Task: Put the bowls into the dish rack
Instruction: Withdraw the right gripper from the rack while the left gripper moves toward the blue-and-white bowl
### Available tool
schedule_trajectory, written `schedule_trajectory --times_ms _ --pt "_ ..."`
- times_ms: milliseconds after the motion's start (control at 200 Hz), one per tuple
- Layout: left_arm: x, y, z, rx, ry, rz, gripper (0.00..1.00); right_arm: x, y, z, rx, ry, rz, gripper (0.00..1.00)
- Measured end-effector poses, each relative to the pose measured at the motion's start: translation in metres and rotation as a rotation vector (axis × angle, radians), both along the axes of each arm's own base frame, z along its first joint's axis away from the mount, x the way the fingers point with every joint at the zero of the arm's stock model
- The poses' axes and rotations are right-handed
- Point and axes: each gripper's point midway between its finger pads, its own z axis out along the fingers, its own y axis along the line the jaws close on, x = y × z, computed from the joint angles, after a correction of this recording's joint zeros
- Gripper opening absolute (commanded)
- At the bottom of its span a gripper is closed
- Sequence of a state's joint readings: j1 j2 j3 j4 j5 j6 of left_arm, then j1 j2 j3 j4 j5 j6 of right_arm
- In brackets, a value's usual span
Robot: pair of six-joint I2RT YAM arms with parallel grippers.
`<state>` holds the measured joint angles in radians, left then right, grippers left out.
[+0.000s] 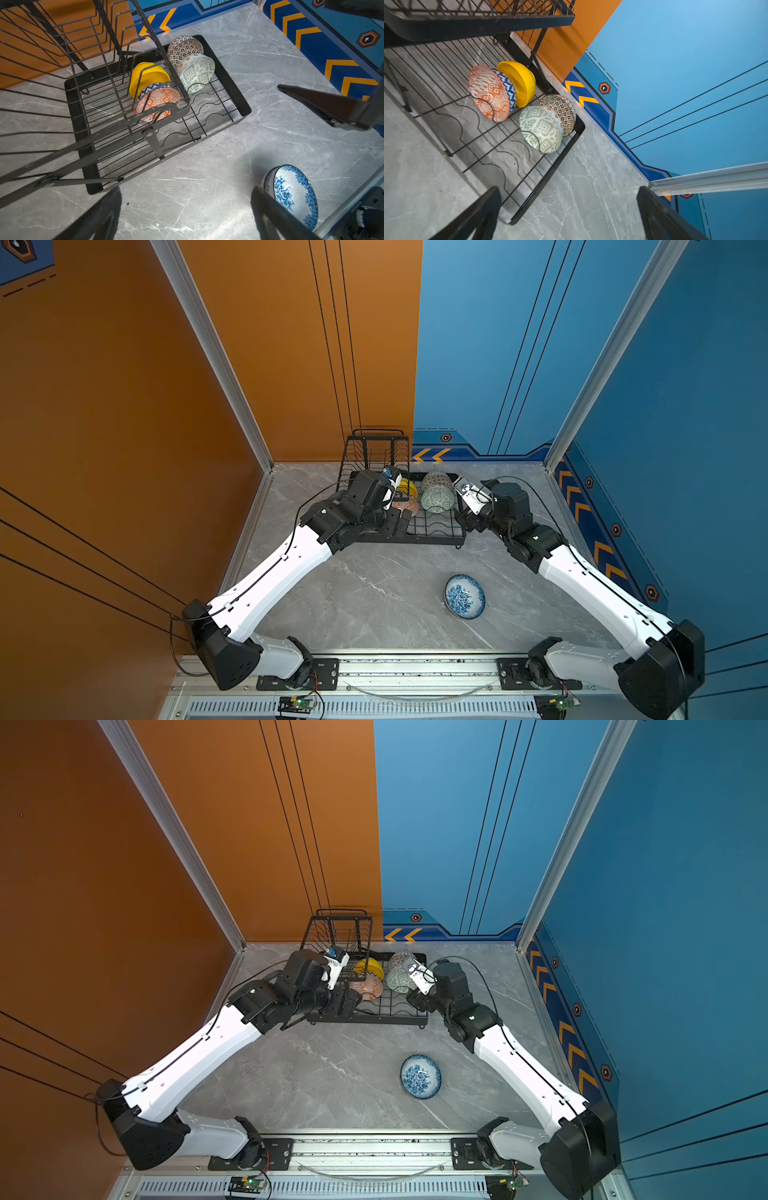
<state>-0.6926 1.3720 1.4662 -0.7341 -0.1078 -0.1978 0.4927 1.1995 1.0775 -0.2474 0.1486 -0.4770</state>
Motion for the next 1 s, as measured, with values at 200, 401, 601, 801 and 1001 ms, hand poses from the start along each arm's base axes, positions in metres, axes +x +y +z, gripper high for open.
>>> schedule_trajectory --times_ms 200,401,601,801,1001 --pt "-0.007 -0.002 -0.003 0.006 0.003 -0.013 0.98 -0.019 -0.008 0.043 0.171 0.128 -0.088 1.00" --pt "-0.018 -0.012 -0.013 0.024 0.017 -0.048 0.98 -0.020 -0.010 0.037 0.200 0.307 -0.166 1.00" --pt "-0.039 -0.022 -0.034 0.046 0.051 -0.077 0.98 -0.028 -0.015 0.002 0.156 0.455 -0.226 1.00" --pt "-0.067 -0.037 -0.061 0.064 0.086 -0.122 0.98 -0.032 -0.020 -0.001 0.167 0.481 -0.255 1.00" --pt "-0.091 -0.056 -0.082 0.056 0.115 -0.154 0.98 -0.036 -0.023 -0.010 0.168 0.494 -0.276 1.00"
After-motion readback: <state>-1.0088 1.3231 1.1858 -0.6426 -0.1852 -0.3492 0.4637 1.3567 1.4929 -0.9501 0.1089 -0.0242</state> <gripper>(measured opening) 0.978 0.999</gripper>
